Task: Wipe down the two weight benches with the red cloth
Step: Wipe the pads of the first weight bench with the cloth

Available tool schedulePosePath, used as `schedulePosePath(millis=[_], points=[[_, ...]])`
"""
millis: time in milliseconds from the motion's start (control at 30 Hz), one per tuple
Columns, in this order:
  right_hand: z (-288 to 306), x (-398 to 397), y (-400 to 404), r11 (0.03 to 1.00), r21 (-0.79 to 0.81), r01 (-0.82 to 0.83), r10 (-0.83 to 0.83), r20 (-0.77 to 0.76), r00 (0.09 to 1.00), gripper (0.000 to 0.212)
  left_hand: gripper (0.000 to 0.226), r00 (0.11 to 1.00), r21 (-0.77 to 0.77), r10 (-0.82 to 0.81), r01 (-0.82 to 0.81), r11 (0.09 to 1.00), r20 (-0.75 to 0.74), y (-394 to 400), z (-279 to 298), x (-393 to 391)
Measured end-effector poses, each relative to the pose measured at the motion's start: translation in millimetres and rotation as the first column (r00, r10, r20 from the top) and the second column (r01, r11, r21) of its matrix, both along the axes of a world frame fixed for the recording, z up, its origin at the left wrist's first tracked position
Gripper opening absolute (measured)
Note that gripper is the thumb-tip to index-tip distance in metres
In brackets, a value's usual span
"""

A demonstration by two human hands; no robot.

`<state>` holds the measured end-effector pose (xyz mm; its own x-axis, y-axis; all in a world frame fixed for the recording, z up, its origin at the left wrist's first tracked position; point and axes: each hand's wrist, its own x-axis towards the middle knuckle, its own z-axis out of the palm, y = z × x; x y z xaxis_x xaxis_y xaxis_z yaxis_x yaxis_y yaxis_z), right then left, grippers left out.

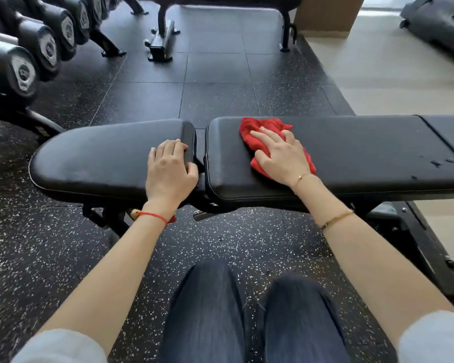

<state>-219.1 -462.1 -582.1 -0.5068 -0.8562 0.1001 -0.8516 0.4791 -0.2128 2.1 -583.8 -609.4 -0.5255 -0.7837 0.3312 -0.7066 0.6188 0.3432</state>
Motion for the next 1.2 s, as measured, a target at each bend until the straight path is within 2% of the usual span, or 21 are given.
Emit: schedulePosePath(millis=[100, 200, 333, 400, 500, 667, 800, 900, 967, 1100, 1200], points=[[5.3, -4.8, -36.2, 0.999, 0.051, -0.006, 0.005, 0.018, 1.0, 0.053, 0.038, 1.0, -0.054, 0.025, -0.024, 0.998, 0.005, 2.0, -0.5, -1.0], [4.3, 8.9, -49.0, 0.991, 0.041, -0.128, 0.127, 0.022, 0.992, 0.053, 0.042, 0.999, -0.091, 0.034, -0.034, 0.995, 0.002, 2.4, -0.8, -1.0], [-0.6, 16.4, -15.7, 0.943, -0.005, -0.332, 0.332, 0.014, 0.943, 0.053, 0.043, 0.999, -0.093, 0.041, -0.043, 0.995, -0.02, 2.6, 2.1, 0.8], [-3.3, 8.3, 7.6, 0.928, -0.036, -0.371, 0.371, -0.007, 0.929, 0.055, 0.043, 0.999, -0.099, 0.036, -0.036, 0.994, -0.003, 3.8, 3.6, 0.7], [-3.1, -19.5, 19.4, 0.951, -0.074, -0.299, 0.299, -0.012, 0.954, 0.055, 0.044, 0.999, -0.117, 0.031, -0.028, 0.993, 0.021, 4.6, 4.3, 0.9], [1.0, -40.2, -21.0, 0.992, -0.014, -0.126, 0.126, -0.012, 0.992, 0.051, 0.045, 0.998, -0.155, 0.052, -0.046, 0.987, 0.029, 3.5, 2.6, -1.4], [0.3, -10.6, -26.3, 0.97, -0.013, -0.242, 0.242, -0.019, 0.97, 0.053, 0.042, 0.998, -0.173, 0.065, -0.06, 0.983, 0.024, 3.1, 0.2, -2.7], [-1.7, 4.2, 7.3, 0.936, -0.02, -0.352, 0.352, 0.003, 0.936, 0.054, 0.041, 0.994, -0.224, 0.061, -0.039, 0.974, 0.093, 10.1, 1.9, -4.8], [-2.5, 1.1, 31.9, 0.932, -0.052, -0.358, 0.358, -0.006, 0.934, 0.057, 0.041, 0.992, -0.247, 0.064, -0.035, 0.969, 0.11, 15.9, 4.3, -10.1], [-4.4, -34.0, 57.7, 0.966, -0.079, -0.248, 0.247, -0.012, 0.969, 0.056, 0.04, 1.0, -0.185, -0.007, 0.006, 0.983, -0.005, 36.5, 13.7, -40.5], [-4.8, -76.7, 49.4, 0.997, -0.043, -0.07, 0.069, -0.03, 0.997, 0.051, 0.04, 0.995, -0.138, -0.089, 0.083, 0.987, -0.036, 51.2, 18.1, -69.3]])
